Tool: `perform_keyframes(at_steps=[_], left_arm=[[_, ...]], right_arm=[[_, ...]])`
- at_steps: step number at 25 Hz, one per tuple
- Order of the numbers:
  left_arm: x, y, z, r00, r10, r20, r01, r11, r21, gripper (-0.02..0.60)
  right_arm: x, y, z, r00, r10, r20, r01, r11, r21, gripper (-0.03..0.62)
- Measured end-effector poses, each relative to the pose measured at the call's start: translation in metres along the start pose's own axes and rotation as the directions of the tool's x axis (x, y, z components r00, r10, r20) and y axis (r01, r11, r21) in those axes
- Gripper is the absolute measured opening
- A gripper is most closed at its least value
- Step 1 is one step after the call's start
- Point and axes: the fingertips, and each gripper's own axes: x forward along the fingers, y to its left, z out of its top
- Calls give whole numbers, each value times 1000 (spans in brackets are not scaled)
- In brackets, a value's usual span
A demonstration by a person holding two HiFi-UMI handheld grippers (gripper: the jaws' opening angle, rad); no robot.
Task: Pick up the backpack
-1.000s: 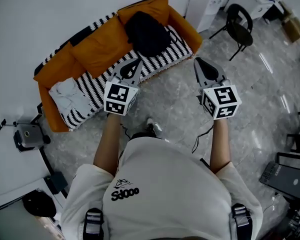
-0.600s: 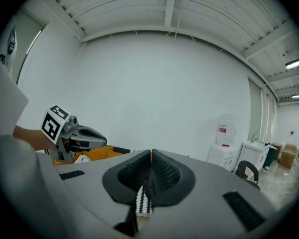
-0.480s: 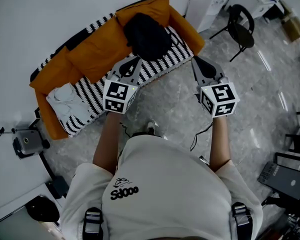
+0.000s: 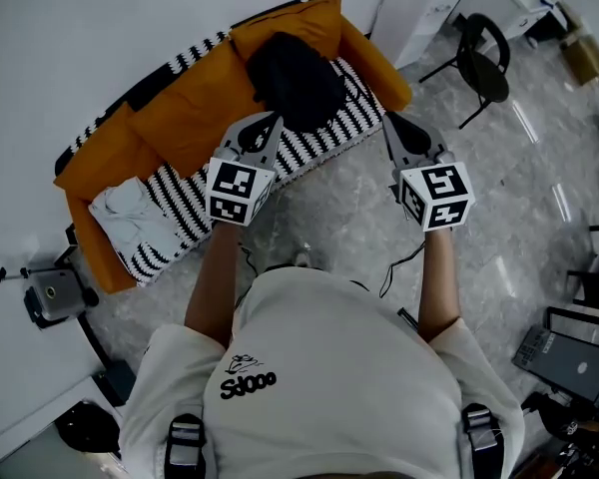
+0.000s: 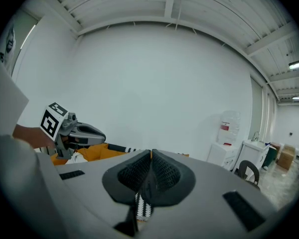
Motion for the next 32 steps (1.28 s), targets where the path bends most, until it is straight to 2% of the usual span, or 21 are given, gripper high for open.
perform_keyframes(at_steps=[6,11,14,17,21,26,32], left_arm=[[18,24,-12,1000,-5,-17,5,1000,-12,23],[39,41,-25,999,4,-49,-5,1000,-27,23],[56,50,-31,998,17,-67,-19,999,-33,23],[78,62,-36,996,35,-83,-39,998,-44,22],[116,81,-36,993,71,-98,-77,995,-61,23],[170,111,-27,987,103,-125,-111,992,-59,22],[222,152,-36,977,130,-170,-149,983,-106,23]], right_arm=[[34,-5,-5,1000,21,1,-21,998,57,37],[66,-13,-12,999,42,-23,-41,999,32,37],[88,-25,-19,997,68,-19,-67,996,56,37],[114,-41,-24,995,99,-22,-97,993,68,37],[156,-72,-27,991,126,-33,-125,992,36,37],[222,-114,-23,982,187,-37,-184,981,60,37],[298,-150,-21,964,261,-49,-254,961,110,37]])
